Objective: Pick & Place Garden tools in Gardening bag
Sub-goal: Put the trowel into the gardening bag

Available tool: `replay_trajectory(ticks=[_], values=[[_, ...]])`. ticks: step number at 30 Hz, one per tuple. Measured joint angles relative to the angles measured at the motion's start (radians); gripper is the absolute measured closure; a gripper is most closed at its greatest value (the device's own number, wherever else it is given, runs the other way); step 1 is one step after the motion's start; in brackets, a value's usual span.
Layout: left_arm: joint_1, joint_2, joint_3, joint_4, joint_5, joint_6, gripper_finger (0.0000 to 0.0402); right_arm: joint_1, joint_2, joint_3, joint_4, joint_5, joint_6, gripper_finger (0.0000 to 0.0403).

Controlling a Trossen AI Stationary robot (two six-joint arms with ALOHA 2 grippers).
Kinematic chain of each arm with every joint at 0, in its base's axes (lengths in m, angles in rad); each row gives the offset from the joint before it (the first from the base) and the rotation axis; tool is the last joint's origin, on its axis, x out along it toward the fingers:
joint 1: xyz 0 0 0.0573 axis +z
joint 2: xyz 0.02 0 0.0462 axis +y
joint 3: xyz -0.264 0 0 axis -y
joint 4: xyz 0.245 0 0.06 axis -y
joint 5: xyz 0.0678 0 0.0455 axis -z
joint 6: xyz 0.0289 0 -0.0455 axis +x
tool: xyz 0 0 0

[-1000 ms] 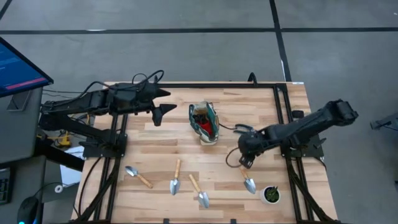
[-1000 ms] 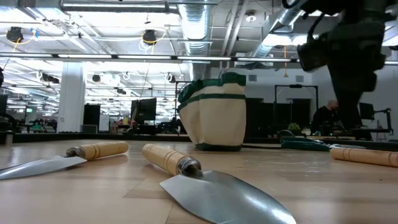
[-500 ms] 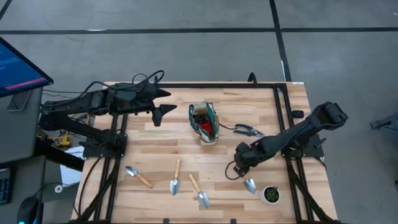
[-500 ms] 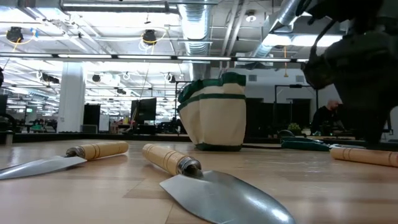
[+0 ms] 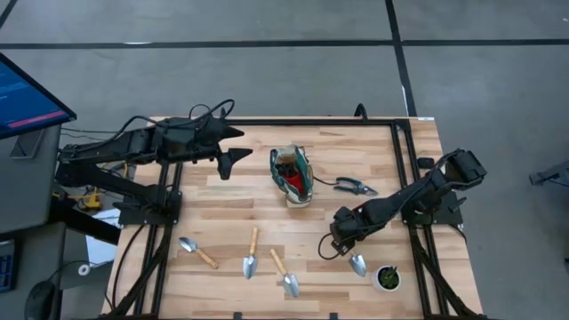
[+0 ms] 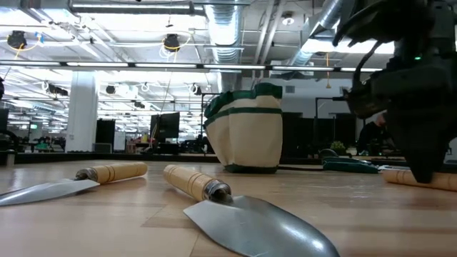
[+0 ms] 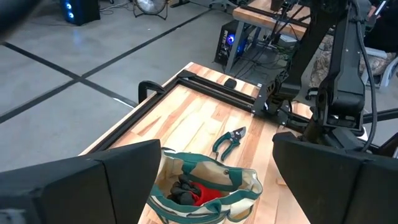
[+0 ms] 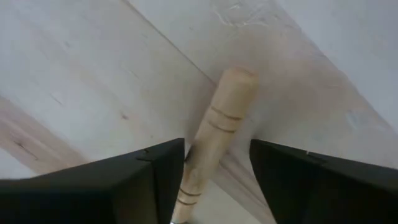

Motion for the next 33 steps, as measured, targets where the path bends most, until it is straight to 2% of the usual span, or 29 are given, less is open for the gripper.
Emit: replay_trajectory(ticks=[10,15,19,23,27,31,33], values=[[0.0,0.0,0.0,0.0,0.0,0.0,0.01,-0.013,0.0,0.001,-0.004,0.041,-0.035,0.0353],[0.0,0.0,0.0,0.0,0.0,0.0,0.01,-0.012,-0.008,0.0,-0.003,0.044,-0.047,0.0354],[0.0,0.0,0.0,0.0,0.0,0.0,0.01,-0.028,-0.063,0.011,0.001,0.122,-0.104,0.0354],[0.0,0.0,0.0,0.0,0.0,0.0,0.01,-0.099,-0.191,0.037,0.005,0.206,-0.246,0.0353],[0.0,0.0,0.0,0.0,0.0,0.0,0.01,-0.226,-0.338,0.068,0.026,0.273,-0.464,0.0353],[0.0,0.0,0.0,0.0,0.02,0.0,0.01,-0.386,-0.483,0.084,0.173,0.269,-0.773,0.0352],[0.0,0.0,0.0,0.0,0.034,0.0,0.01,-0.481,-0.543,0.084,0.278,0.215,-0.91,0.0352]])
